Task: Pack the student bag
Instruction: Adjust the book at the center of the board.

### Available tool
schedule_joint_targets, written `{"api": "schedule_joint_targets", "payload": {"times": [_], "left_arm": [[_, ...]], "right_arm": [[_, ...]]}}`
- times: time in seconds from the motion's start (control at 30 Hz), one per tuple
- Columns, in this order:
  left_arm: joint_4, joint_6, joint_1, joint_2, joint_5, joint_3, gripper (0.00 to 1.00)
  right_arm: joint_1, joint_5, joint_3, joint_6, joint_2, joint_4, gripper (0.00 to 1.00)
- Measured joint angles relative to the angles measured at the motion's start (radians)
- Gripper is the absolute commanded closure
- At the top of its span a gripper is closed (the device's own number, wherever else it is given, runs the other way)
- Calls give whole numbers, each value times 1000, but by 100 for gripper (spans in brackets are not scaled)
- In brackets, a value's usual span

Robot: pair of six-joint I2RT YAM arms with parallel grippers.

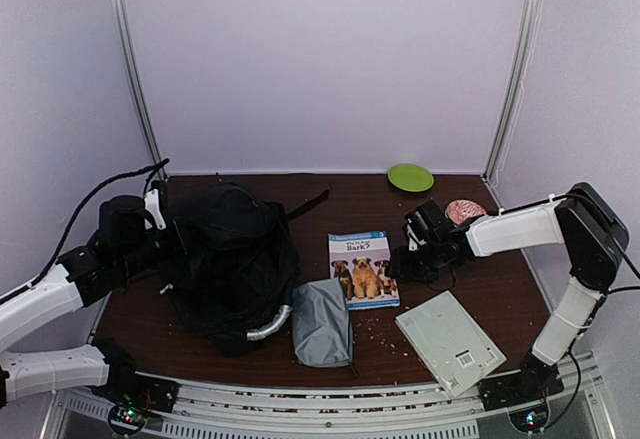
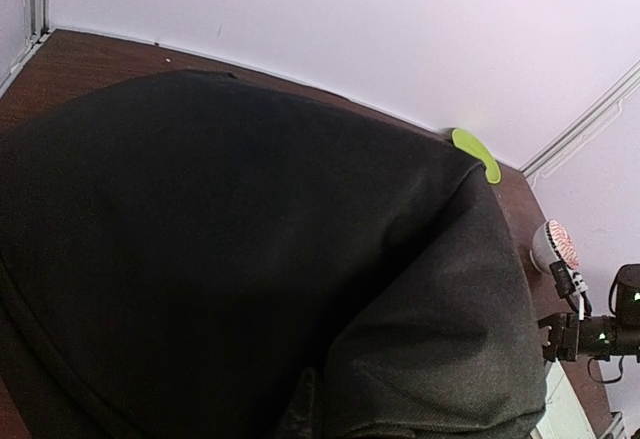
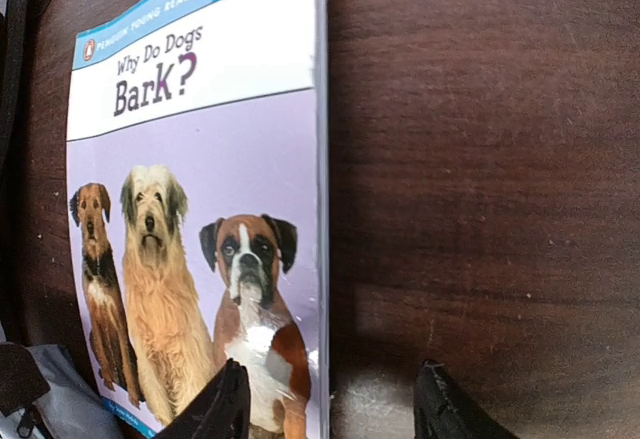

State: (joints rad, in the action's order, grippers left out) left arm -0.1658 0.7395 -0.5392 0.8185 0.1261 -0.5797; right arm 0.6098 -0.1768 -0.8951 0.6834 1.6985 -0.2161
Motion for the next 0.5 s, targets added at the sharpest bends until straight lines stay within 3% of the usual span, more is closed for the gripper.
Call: {"api": "schedule_joint_targets", "payload": {"times": [0.33, 0.5], "left_arm": [[0, 0, 0, 7, 0, 2, 100], [8, 0, 0, 23, 0, 2, 100]], "right_arm": [[-5, -68, -13, 1, 45, 64, 69], [-3, -89, 2, 14, 58, 112, 89]]}}
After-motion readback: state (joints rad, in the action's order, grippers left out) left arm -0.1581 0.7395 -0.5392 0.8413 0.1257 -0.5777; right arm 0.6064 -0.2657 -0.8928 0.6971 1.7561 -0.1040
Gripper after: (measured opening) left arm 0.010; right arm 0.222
